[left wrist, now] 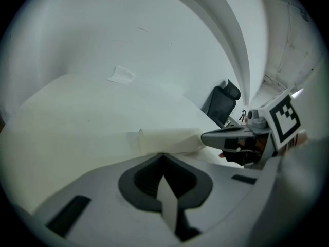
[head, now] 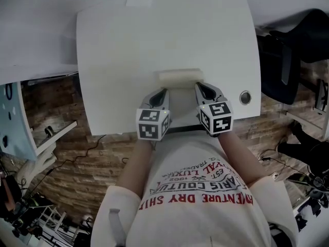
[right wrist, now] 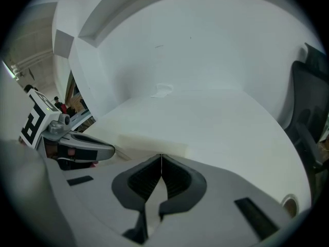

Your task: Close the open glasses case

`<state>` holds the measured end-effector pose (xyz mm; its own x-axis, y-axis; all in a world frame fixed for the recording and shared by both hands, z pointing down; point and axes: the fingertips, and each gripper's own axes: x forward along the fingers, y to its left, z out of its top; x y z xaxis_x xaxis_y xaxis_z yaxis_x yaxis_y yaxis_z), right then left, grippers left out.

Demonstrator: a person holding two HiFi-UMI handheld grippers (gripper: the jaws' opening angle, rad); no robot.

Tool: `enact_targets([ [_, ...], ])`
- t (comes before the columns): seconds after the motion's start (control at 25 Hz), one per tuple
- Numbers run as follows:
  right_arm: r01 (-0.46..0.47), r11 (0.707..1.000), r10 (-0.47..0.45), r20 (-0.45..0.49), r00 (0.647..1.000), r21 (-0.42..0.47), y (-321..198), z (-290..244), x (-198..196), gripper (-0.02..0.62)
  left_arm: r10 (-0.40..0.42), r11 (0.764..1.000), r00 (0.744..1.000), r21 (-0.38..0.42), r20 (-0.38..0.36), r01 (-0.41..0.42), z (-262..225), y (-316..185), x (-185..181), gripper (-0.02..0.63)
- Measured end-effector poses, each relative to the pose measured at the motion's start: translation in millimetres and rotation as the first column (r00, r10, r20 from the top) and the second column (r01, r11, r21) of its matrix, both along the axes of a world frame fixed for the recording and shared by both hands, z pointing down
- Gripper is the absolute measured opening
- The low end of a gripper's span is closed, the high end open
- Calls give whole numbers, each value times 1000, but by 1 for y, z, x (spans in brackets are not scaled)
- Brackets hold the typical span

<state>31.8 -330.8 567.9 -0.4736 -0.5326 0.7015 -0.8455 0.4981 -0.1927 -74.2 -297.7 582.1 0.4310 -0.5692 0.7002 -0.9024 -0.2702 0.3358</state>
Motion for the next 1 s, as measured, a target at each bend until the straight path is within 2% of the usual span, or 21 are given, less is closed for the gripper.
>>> enact_targets([
  [0.2, -9, 994, 5, 32, 999, 111, -6, -35, -10, 12, 16, 994, 1000, 109, -15, -14, -39, -17, -3, 5],
  [0.4, -25, 964, 10, 57, 998, 265, -8, -89, -16, 12, 33, 965, 999, 262, -26, -25, -99, -27, -3, 5],
  [0.6, -45, 918, 10, 90, 996, 394, -10, -138, -21, 12, 61, 908, 998, 415, -2, -55, -158, -28, -7, 5],
  [0.84, -62, 873, 7, 114, 993, 484, -12, -174, -29, 12, 66, 816, 997, 573, 42, -79, -207, -31, -20, 5],
  [0.92, -68, 860, 11, 115, 993, 505, -14, -182, -30, 12, 56, 795, 998, 603, 28, -61, -216, -32, -25, 5],
  [1.0, -63, 850, 11, 102, 995, 523, -15, -189, -31, 12, 45, 785, 999, 618, 14, -44, -221, -33, -30, 5],
])
